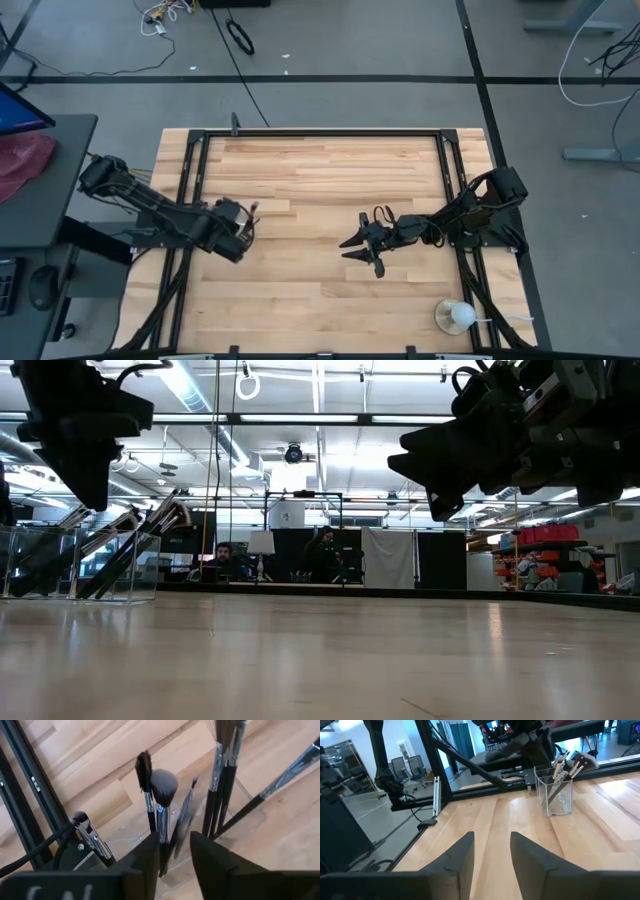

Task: Put items in baskets/containers
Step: Put the black eyeshadow brush into the transparent organizer, then return to Home Position

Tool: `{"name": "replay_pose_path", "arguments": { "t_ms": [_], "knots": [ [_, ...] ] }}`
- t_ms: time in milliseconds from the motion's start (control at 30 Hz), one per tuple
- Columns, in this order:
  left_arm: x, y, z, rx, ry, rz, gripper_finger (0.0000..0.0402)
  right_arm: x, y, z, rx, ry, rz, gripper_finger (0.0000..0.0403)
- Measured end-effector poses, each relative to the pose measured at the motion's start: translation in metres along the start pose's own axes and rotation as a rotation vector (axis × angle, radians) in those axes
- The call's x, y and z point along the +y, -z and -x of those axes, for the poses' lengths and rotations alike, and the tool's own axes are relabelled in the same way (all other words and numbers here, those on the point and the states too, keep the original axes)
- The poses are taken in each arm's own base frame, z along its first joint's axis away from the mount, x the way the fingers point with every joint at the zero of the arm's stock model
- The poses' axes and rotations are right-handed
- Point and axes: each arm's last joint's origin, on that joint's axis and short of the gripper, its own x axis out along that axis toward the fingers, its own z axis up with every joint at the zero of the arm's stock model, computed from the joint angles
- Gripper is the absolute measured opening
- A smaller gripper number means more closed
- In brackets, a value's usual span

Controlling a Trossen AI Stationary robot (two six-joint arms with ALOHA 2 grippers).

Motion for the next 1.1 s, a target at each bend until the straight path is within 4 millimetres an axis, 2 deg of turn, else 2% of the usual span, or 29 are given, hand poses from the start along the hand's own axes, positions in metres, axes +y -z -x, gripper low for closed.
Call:
{"name": "replay_pose_path", "arguments": {
  "t_ms": [133,267,467,600,767,867,933,1033,1100],
  "knots": [
    [0.001,-0.003,-0.002,0.006,-0.009,0.016,0.0144,0.0,0.001,0.0,0.014,0.004,0.021,0.0127],
    [0.001,-0.007,0.004,0.026,-0.008,0.023,0.0157,-0.003,0.0,0.001,0.034,0.008,0.029,0.0127],
    [-0.005,-0.015,0.03,-0.175,0.058,0.018,0.0142,-0.01,-0.015,0.013,0.167,0.058,0.021,0.0123],
    [-0.012,-0.017,0.04,-0.359,0.139,0.01,0.0107,-0.01,-0.035,0.034,0.248,0.097,0.034,0.0093],
    [-0.023,-0.021,0.047,-0.488,0.221,0.005,0.0047,-0.003,-0.058,0.066,0.297,0.1,0.1,0.0015],
    [-0.03,-0.024,0.05,-0.542,0.257,-0.007,0.0012,0.001,-0.069,0.087,0.302,0.1,0.106,0.0011],
    [-0.033,-0.025,0.052,-0.571,0.272,-0.008,0.0006,0.004,-0.076,0.1,0.29,0.099,0.102,0.0016],
    [-0.036,-0.027,0.054,-0.61,0.284,-0.006,0.0014,0.004,-0.073,0.117,0.258,0.096,0.091,0.0008],
    [-0.037,-0.028,0.055,-0.623,0.291,0.005,0.0016,0.002,-0.062,0.127,0.249,0.098,0.064,0.0004]
  ]
}}
